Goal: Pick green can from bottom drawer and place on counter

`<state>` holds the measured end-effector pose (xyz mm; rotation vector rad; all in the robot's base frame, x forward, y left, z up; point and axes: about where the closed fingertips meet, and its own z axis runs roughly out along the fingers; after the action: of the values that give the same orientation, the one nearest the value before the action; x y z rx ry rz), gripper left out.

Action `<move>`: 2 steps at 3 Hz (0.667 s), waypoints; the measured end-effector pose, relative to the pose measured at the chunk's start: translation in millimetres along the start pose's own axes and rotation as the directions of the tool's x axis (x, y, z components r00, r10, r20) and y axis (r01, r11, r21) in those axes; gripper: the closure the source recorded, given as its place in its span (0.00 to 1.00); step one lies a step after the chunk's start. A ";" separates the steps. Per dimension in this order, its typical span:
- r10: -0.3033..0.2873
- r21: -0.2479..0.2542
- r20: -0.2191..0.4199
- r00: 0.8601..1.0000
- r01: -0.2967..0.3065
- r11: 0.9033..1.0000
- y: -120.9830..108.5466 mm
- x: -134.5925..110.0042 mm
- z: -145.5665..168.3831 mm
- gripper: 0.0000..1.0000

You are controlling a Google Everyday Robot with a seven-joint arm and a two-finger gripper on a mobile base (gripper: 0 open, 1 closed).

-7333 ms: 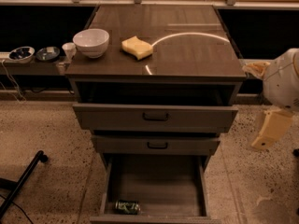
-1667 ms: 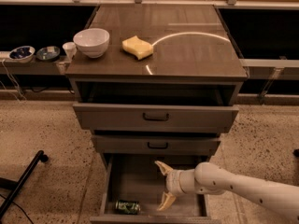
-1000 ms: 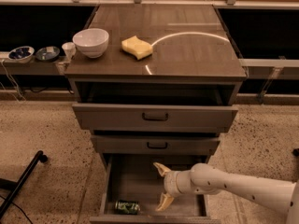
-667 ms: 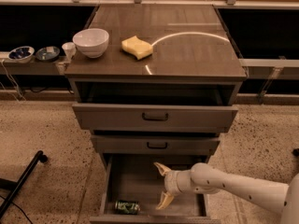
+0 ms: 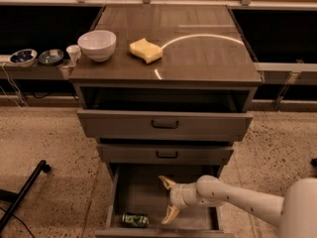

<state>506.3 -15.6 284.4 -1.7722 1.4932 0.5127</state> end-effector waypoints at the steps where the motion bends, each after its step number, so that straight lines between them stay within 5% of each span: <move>1: -0.006 -0.026 0.006 1.000 0.006 1.000 -1.8 3.5 23.4 0.13; 2: 0.010 -0.052 -0.009 1.000 -0.011 0.999 -10.3 5.7 46.4 0.13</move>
Offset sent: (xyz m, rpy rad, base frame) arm 0.0362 0.0503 -0.0460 -0.0459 0.0777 0.0301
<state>524.9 16.0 253.6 -1.8103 1.5085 0.5542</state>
